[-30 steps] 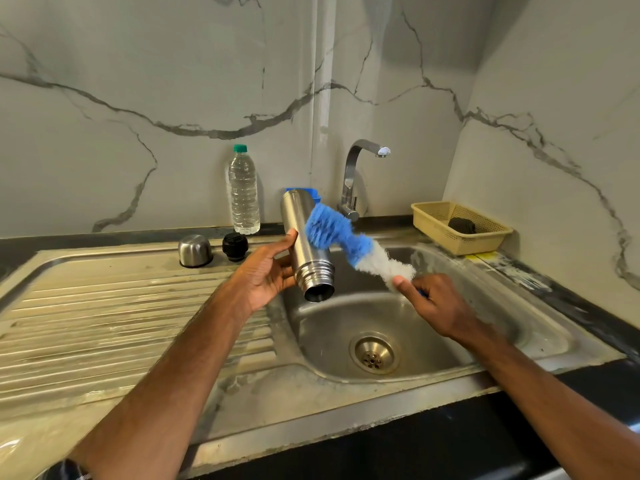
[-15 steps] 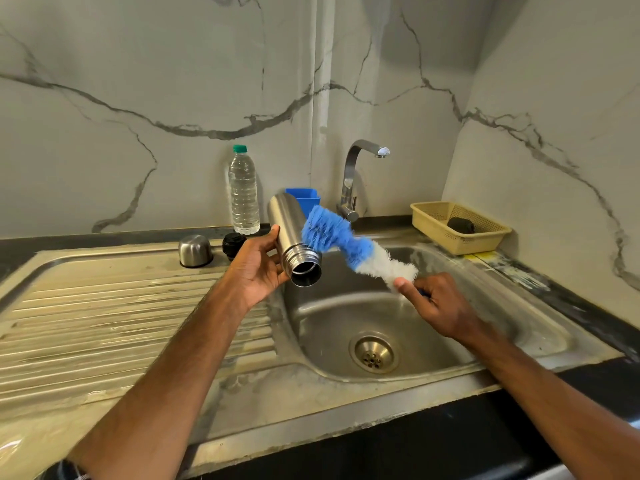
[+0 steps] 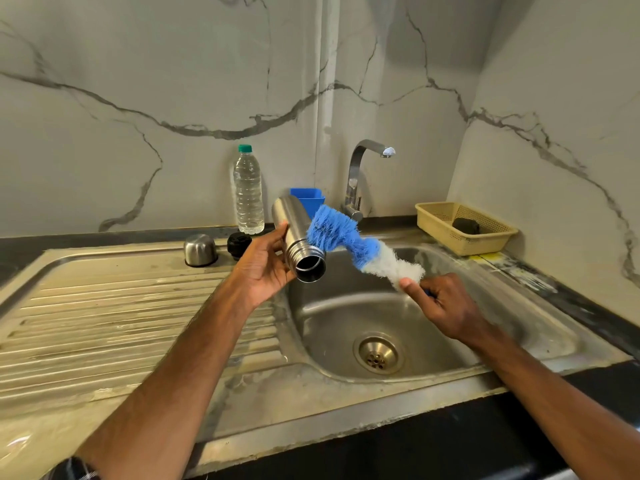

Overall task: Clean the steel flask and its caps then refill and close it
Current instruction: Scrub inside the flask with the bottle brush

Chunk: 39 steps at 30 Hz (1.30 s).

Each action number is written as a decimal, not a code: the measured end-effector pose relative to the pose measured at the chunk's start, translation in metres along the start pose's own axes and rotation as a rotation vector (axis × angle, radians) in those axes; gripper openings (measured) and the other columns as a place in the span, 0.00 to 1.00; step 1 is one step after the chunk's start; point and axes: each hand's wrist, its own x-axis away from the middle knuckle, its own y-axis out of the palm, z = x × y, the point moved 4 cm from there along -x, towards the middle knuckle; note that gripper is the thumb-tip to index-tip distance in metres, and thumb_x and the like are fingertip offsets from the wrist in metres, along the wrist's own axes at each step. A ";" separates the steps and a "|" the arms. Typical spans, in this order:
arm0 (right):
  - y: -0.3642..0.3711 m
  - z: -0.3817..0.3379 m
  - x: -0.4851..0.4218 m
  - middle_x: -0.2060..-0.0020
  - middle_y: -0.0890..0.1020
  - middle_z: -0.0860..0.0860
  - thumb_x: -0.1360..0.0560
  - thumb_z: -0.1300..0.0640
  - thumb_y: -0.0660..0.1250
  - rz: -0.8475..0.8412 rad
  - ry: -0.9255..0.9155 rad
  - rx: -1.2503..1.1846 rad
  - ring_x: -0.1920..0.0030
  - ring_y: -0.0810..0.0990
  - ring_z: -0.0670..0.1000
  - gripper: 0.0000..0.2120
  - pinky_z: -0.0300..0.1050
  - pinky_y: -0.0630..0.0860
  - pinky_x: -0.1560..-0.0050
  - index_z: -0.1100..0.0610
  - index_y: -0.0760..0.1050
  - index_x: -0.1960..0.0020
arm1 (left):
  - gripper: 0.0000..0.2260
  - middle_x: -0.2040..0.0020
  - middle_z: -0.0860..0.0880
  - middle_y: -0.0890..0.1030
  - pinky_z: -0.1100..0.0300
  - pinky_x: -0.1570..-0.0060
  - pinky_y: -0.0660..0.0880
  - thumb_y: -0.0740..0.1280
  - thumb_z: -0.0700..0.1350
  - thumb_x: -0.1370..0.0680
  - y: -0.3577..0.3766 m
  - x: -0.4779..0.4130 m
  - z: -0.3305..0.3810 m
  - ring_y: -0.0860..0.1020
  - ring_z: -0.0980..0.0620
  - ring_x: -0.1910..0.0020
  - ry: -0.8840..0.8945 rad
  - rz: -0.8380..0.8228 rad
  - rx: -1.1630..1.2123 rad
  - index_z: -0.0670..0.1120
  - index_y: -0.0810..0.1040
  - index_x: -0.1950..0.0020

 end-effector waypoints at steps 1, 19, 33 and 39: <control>0.001 -0.001 0.000 0.83 0.61 0.43 0.21 0.37 0.59 -0.008 -0.004 0.005 0.81 0.61 0.47 0.29 0.37 0.55 0.75 0.48 0.61 0.77 | 0.31 0.30 0.37 0.76 0.49 0.51 0.84 0.76 0.47 0.25 0.001 0.000 -0.001 0.81 0.42 0.42 -0.002 -0.012 -0.001 0.37 0.70 0.27; -0.003 -0.001 0.004 0.82 0.63 0.43 0.21 0.36 0.60 -0.016 -0.053 0.008 0.82 0.64 0.46 0.27 0.34 0.58 0.76 0.47 0.64 0.75 | 0.16 0.54 0.41 0.86 0.51 0.59 0.83 0.75 0.42 0.25 -0.003 0.001 0.002 0.86 0.43 0.53 0.004 0.004 -0.044 0.39 0.77 0.41; -0.002 0.002 0.003 0.82 0.63 0.44 0.21 0.38 0.59 -0.026 -0.010 0.008 0.81 0.63 0.46 0.28 0.36 0.58 0.75 0.47 0.63 0.76 | 0.18 0.48 0.42 0.81 0.52 0.58 0.84 0.75 0.43 0.27 0.004 0.001 -0.001 0.82 0.45 0.54 -0.011 -0.093 -0.114 0.41 0.78 0.40; -0.003 0.004 0.001 0.83 0.65 0.45 0.19 0.38 0.59 -0.016 0.058 0.021 0.81 0.65 0.46 0.29 0.38 0.60 0.76 0.49 0.66 0.76 | 0.28 0.48 0.43 0.83 0.50 0.50 0.82 0.77 0.44 0.29 0.006 0.001 -0.004 0.83 0.45 0.52 -0.015 -0.140 -0.114 0.38 0.74 0.31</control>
